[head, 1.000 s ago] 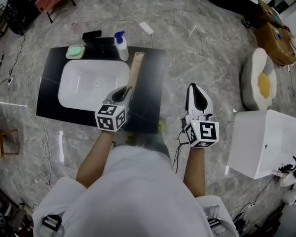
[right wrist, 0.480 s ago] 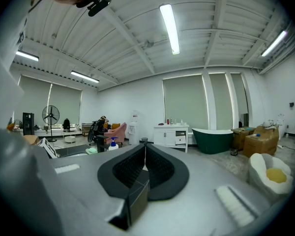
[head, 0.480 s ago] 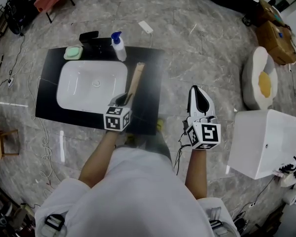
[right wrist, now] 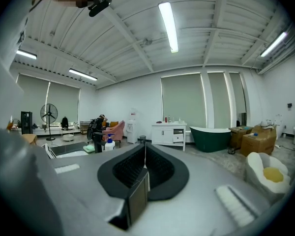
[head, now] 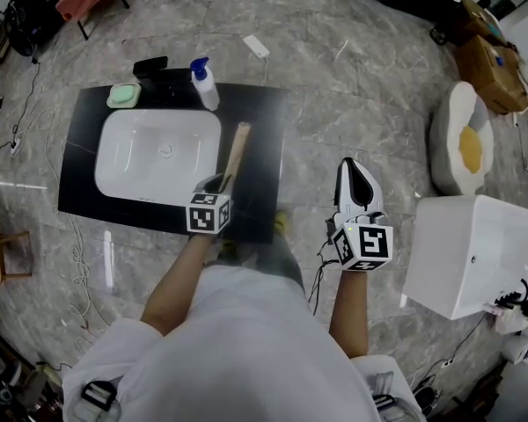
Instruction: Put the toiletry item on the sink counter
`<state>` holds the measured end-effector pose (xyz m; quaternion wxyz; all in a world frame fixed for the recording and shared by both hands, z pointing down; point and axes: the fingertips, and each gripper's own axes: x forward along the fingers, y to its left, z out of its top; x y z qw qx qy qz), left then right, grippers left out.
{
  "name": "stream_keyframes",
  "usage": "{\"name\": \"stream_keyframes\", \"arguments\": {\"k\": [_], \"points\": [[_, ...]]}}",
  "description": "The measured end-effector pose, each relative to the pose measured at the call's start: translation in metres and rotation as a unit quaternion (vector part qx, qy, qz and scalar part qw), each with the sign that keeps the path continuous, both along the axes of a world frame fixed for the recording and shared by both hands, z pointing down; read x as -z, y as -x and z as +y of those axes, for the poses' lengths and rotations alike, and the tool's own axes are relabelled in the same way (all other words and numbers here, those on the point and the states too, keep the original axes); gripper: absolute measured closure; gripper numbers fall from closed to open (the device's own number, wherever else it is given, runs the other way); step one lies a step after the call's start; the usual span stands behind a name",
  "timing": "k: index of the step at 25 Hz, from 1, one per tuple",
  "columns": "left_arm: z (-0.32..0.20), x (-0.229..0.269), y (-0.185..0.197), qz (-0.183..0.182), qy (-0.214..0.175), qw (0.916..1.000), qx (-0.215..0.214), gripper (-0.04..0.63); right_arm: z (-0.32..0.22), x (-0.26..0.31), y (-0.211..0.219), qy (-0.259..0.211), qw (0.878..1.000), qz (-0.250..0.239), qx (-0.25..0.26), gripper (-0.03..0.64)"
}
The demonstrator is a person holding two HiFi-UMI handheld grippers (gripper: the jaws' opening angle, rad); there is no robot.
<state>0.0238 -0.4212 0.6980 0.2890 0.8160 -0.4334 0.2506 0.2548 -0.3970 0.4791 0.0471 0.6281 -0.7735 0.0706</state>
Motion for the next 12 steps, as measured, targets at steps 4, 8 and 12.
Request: {"name": "stream_keyframes", "arguments": {"k": [4,8,12], "points": [[-0.001,-0.009,-0.001,-0.006,0.016,0.9998,0.005,0.543,0.0,-0.004,-0.006,0.006,1.0,-0.001,-0.003,0.612],[-0.003,-0.015,0.001,-0.01,0.029,0.9995,0.01,0.543,-0.001,-0.007,-0.009,0.009,1.0,-0.002,-0.006,0.612],[-0.003,-0.021,0.0,-0.019,0.038,0.9991,0.009,0.541,-0.002,-0.008,-0.012,0.012,1.0,-0.002,-0.007,0.612]]}}
